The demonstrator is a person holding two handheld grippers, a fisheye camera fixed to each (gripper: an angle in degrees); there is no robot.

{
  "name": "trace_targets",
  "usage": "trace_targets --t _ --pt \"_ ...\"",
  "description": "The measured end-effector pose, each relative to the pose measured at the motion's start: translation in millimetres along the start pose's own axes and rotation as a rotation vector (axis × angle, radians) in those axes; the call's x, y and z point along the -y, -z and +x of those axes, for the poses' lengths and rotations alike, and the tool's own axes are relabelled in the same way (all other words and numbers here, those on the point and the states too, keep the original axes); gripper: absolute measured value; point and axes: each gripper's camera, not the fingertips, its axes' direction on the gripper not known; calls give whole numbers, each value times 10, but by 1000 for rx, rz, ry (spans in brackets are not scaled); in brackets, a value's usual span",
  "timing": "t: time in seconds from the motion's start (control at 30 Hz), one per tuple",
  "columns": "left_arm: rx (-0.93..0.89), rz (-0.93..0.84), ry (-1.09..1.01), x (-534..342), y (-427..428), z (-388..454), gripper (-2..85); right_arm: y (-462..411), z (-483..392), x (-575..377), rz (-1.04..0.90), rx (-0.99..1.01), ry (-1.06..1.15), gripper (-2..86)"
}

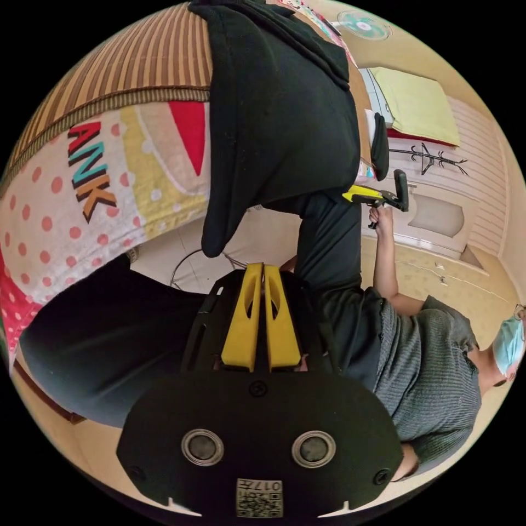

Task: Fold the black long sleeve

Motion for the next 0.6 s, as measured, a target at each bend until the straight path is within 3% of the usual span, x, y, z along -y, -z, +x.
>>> trace_targets --t 0.07,0.2,0.27,0.37,0.43,0.5,0.6 --pt "54 8 54 -63 66 -51 8 -179 1 120 -66 -13 -15 132" --pt "162 10 105 -26 89 -98 195 -314 19 186 -99 -83 -51 88" --pt "181 -46 114 102 -25 -153 204 -363 103 183 -123 -90 -76 61" --pt "297 -125 165 299 -221 -309 187 -298 236 112 -114 -56 -78 35" --pt "318 -161 180 366 -294 -409 112 -217 317 32 -106 -47 -69 24" --pt "247 -198 103 338 -286 -449 51 -97 428 -80 -106 28 -37 21" --pt "125 -217 -58 108 -77 -411 43 212 824 -370 -66 312 40 20"
